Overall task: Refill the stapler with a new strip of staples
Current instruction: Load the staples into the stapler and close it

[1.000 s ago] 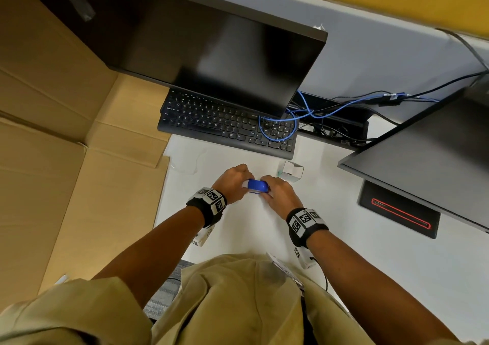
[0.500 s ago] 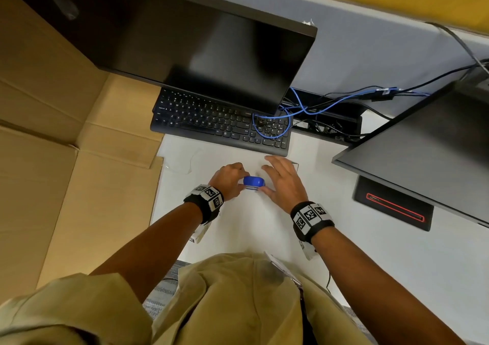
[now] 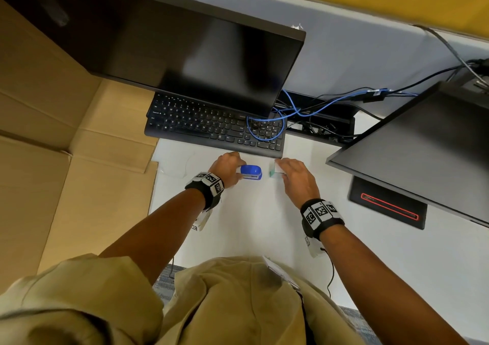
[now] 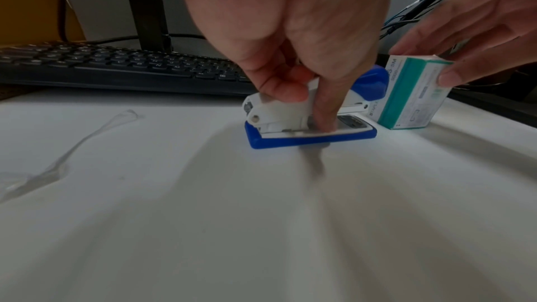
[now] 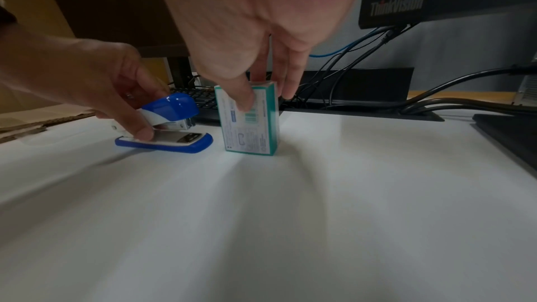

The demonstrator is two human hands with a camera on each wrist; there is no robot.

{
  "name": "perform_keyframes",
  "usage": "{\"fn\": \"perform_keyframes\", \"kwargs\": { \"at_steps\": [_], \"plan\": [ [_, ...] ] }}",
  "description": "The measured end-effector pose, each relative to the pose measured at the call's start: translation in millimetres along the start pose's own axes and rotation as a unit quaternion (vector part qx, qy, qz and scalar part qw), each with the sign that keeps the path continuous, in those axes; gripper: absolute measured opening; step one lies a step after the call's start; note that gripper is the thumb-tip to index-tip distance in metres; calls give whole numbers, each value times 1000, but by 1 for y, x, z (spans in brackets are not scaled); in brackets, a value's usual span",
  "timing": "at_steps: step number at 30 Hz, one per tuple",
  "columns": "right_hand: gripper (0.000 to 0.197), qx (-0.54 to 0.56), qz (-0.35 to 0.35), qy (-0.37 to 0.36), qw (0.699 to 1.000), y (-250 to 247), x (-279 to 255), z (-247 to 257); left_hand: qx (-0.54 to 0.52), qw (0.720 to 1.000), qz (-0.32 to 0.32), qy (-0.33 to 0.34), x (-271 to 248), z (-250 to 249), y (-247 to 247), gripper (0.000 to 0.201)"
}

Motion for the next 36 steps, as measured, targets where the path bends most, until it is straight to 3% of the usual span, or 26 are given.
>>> {"fn": "perform_keyframes", "kwargs": {
  "at_steps": [25,30,36],
  "plan": [
    [50,26,-5,12,1000,0,2,1,-9,1000,3,-8,10,-3,-9,33],
    [50,23,-2,19,1000,-3,-1,3,-27,999,12,-27,9,-5,-15,50],
    [55,8,4,32,999,-2,-1,6,-9,1000,22,10,0,-17,-26,74]
  ]
}}
Point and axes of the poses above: each hand's wrist, its own x-axis towards the middle knuckle, its own y-axis out of the palm, z = x × y, the point moved 3 cm from there along x, towards the middle knuckle, and after that the axes turned 10 degrees about y, right-handed, at the moved point
